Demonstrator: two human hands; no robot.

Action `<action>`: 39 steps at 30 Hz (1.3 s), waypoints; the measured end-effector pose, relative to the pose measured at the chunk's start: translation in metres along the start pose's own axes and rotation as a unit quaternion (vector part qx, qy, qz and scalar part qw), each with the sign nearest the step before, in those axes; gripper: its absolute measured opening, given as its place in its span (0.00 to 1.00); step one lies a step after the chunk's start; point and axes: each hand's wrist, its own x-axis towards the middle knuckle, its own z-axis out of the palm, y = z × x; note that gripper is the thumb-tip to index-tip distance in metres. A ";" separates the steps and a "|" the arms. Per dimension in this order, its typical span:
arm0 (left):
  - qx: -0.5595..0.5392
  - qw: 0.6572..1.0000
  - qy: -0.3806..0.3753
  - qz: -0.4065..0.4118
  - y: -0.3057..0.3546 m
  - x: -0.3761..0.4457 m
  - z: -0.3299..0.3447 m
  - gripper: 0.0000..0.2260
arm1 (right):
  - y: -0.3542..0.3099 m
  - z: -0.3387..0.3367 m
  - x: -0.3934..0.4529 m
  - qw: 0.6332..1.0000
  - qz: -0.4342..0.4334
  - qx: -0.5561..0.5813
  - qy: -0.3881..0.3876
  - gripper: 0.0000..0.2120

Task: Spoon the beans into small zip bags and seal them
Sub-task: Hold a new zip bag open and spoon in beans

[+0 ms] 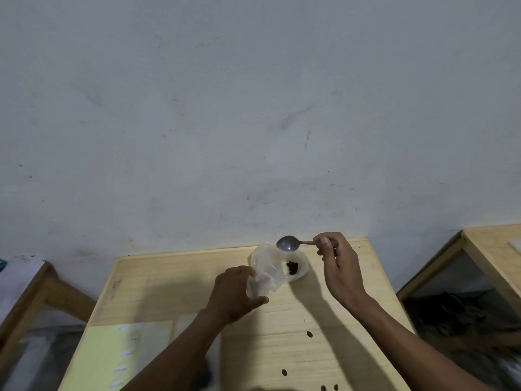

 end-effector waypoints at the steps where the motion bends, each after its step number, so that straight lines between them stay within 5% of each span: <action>1: 0.003 1.000 -0.009 0.005 -0.001 0.000 -0.001 0.33 | 0.007 0.000 0.000 1.000 0.012 -0.004 0.008 0.10; 14: 0.072 0.982 -0.130 0.119 0.018 0.017 -0.005 0.31 | 0.078 0.011 -0.046 0.993 0.020 -0.089 -0.081 0.11; 19: 0.047 0.982 -0.159 0.093 0.015 0.013 0.000 0.27 | 0.091 0.008 -0.061 0.994 0.057 -0.083 -0.042 0.12; 23: 0.066 0.978 -0.126 0.151 0.018 0.003 0.004 0.29 | 0.091 0.022 -0.066 0.989 0.133 -0.051 0.036 0.11; 27: 0.105 0.966 -0.096 0.214 0.028 -0.006 0.005 0.29 | 0.088 0.035 -0.059 0.951 0.279 0.031 0.130 0.13; 36: 0.114 0.963 -0.095 0.227 0.027 -0.006 0.005 0.30 | 0.072 0.038 -0.039 0.843 0.427 0.309 0.105 0.10; 39: 0.144 0.960 -0.086 0.225 0.025 -0.006 0.005 0.30 | 0.070 0.034 -0.038 0.839 0.425 0.324 0.101 0.09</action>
